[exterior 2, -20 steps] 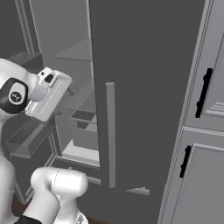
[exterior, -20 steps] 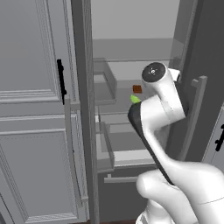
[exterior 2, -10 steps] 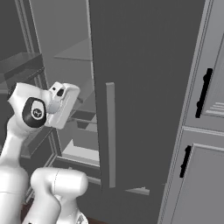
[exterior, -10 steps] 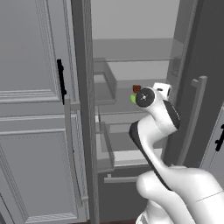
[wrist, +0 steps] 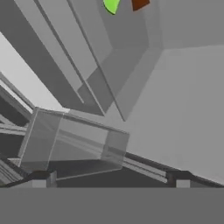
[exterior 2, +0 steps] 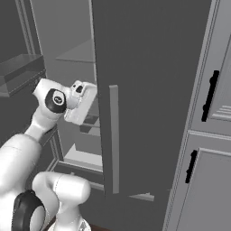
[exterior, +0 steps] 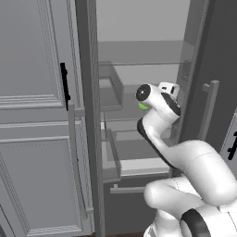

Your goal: Grab a lemon wedge from the fridge and one ice cube from the ice bowl, and put them in the glass of lemonade.

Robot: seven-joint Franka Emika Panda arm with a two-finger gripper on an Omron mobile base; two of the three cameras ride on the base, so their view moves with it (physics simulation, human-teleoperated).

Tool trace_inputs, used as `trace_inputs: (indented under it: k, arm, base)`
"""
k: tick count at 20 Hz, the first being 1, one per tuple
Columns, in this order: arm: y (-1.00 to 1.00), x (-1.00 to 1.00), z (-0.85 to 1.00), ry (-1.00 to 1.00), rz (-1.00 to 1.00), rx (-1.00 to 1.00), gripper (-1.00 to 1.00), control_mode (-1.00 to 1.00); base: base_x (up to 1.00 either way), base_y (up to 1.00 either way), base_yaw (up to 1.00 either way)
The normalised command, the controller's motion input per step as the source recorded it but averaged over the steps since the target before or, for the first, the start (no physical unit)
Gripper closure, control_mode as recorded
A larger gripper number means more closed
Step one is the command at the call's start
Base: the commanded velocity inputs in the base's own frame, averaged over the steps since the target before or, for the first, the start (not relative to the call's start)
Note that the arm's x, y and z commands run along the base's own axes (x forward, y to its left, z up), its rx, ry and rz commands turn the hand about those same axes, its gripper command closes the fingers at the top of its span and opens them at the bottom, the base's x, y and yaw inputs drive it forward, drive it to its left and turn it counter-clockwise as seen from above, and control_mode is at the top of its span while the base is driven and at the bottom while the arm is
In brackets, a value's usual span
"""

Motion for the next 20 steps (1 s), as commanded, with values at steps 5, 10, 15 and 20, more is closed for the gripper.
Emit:
trace_inputs:
  k: [5,10,15,20]
  arm:
    - [-1.0,-0.32,-0.27,-0.03,-0.28,-0.02,-1.0,-1.0]
    - [-1.0,-0.98,-0.37,-0.18,-0.24,0.0,-1.0,-1.0]
    - [-1.0,-1.0,-0.2,-0.19,-0.2,0.0,-1.0,-1.0]
    - [-0.99,-1.0,0.0,-0.12,-0.21,0.0,-1.0,-1.0]
  base:
    - [0.0,0.0,0.0]
    - [0.0,0.0,0.0]
    - [0.0,0.0,0.0]
    - [0.0,0.0,0.0]
